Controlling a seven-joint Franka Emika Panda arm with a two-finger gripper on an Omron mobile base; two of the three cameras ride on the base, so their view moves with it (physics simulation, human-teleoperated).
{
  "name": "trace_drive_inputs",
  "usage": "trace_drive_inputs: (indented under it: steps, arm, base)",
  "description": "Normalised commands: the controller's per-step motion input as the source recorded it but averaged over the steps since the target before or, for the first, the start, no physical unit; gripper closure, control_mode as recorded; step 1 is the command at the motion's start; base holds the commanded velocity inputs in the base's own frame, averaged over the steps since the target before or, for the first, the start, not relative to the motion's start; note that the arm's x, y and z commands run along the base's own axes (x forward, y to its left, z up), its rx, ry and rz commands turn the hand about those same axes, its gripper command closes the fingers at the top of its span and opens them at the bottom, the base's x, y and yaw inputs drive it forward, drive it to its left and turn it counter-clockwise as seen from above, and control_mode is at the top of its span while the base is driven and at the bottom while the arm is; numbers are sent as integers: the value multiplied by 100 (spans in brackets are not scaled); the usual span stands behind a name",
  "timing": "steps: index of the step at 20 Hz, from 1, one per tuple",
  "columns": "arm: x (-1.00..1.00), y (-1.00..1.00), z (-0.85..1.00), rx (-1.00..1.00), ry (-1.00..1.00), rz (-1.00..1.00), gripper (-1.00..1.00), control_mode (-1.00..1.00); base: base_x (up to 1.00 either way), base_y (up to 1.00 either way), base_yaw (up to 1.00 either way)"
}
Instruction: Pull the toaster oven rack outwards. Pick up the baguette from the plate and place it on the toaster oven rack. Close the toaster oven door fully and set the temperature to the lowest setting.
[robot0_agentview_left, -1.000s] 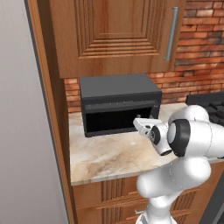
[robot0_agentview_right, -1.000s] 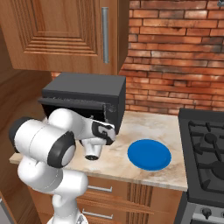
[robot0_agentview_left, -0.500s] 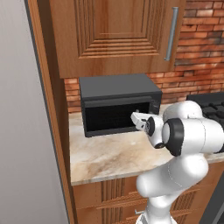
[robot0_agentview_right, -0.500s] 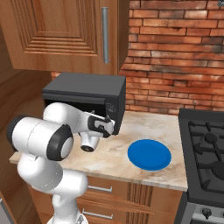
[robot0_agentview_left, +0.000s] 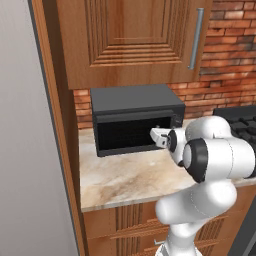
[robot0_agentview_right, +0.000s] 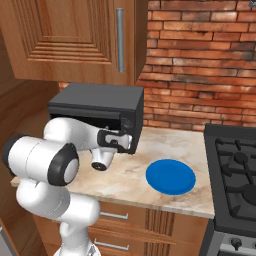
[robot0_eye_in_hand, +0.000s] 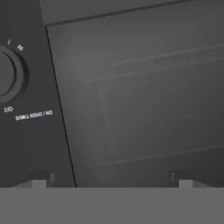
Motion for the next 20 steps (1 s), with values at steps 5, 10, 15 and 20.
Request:
trace_drive_inputs:
  steps: [5, 10, 15, 20]
  arm:
    - [9, 0, 61, 0, 6, -16, -100, -100]
    - [14, -2, 68, -1, 12, -13, -100, -100]
    - [9, -10, 62, 0, 13, -12, -100, -100]
    - [0, -29, 64, 0, 11, -9, -100, -100]
  base:
    - [0, 0, 0]
    - [0, 0, 0]
    - [0, 0, 0]
    - [0, 0, 0]
